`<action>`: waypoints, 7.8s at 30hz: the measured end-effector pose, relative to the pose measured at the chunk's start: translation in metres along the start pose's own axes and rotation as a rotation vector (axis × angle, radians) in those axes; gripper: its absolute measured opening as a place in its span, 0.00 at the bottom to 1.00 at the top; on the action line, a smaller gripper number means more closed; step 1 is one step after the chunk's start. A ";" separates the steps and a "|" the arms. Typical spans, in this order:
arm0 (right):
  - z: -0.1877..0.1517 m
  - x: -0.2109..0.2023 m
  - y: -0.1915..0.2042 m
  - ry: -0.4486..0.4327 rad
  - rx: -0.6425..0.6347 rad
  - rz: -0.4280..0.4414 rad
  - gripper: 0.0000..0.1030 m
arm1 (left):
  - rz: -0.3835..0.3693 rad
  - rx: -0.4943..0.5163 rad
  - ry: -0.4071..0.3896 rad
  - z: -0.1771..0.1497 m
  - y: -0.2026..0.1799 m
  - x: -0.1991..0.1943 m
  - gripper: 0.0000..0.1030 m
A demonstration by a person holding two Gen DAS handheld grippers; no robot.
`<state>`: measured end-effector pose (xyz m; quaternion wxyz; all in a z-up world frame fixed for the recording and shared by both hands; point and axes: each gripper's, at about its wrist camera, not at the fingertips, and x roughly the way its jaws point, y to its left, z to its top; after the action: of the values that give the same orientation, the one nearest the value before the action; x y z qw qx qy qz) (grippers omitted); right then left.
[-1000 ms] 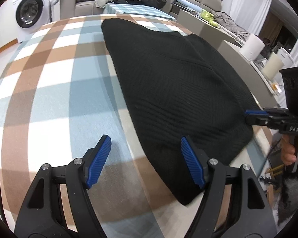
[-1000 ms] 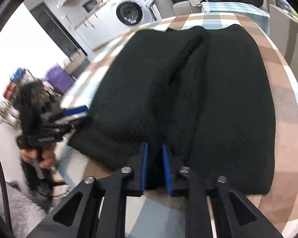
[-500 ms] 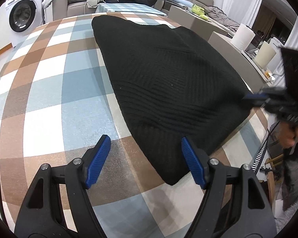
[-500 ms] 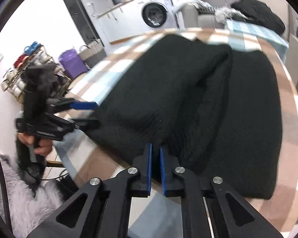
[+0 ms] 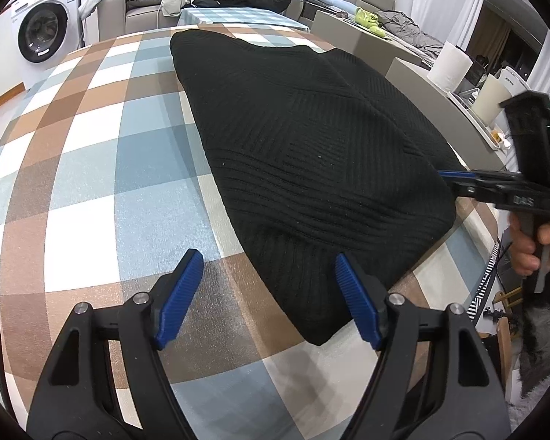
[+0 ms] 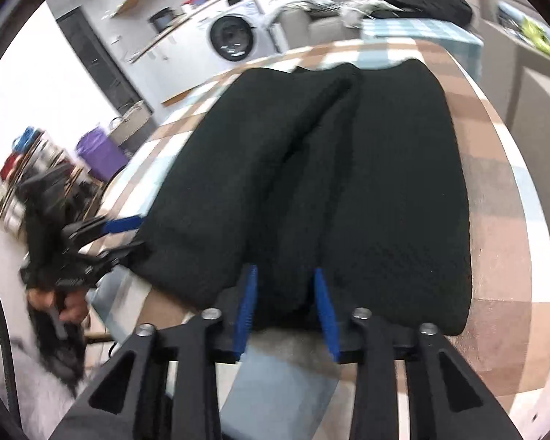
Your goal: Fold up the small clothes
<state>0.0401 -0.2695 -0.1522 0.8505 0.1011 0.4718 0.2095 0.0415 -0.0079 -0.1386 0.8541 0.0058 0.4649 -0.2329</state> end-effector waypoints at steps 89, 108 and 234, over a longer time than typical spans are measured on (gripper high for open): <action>0.065 -0.007 -0.088 -0.119 0.195 -0.133 0.28 | 0.052 -0.202 -0.064 0.110 0.012 0.080 0.19; 0.084 0.058 0.010 -0.028 0.106 0.097 0.16 | 0.215 -0.283 -0.107 0.082 0.116 0.029 0.14; 0.121 0.038 -0.003 -0.081 0.167 0.138 0.33 | 0.128 -0.279 -0.039 0.042 0.076 0.003 0.44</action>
<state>0.1615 -0.2521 -0.1177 0.8409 0.2125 0.4447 0.2234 0.1070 0.0493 -0.1326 0.8685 -0.0881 0.4750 -0.1113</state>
